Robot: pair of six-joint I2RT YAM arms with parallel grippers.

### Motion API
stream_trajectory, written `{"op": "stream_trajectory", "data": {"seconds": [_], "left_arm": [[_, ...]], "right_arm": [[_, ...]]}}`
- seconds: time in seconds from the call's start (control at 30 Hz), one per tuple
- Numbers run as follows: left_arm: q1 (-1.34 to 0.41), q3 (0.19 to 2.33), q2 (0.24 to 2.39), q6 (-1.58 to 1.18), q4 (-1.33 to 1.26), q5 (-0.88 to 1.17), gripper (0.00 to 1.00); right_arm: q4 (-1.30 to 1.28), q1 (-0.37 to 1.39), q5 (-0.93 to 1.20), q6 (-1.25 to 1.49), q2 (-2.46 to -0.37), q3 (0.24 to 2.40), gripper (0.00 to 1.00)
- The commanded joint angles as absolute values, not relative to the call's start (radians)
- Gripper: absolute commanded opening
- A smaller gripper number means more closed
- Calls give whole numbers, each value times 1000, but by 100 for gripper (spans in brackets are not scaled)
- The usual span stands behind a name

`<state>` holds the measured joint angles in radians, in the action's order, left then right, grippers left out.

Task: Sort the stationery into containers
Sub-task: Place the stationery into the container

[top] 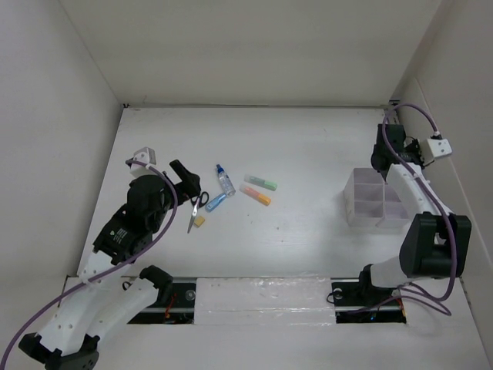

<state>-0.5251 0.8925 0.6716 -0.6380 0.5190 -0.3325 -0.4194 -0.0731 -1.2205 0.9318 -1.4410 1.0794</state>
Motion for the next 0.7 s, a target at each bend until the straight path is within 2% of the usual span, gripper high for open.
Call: {"op": "stream_trajectory", "data": {"seconds": [0.0,0.3,0.57,0.6,0.67], "left_arm": [[-522,896,673,-623,485,-325,100],[-522,896,664,-623,485,-316,100],[-522,896,664,-614,485,-316,100],[-522,896,664,-614,485,-316,100],[-522,896,664,-614,485,-316,100]], "right_arm": [[-462,-81,-1272,956,-1450,1127,0],[-600,-57,-1318,1068,-1560,1193,0],[-632,-57,-1318,1101,-1569,1215,0],[-632,-48,-1318,1101,-1569,1215,2],[-618,-48,-1309,1091,-1560,1204,16]]}}
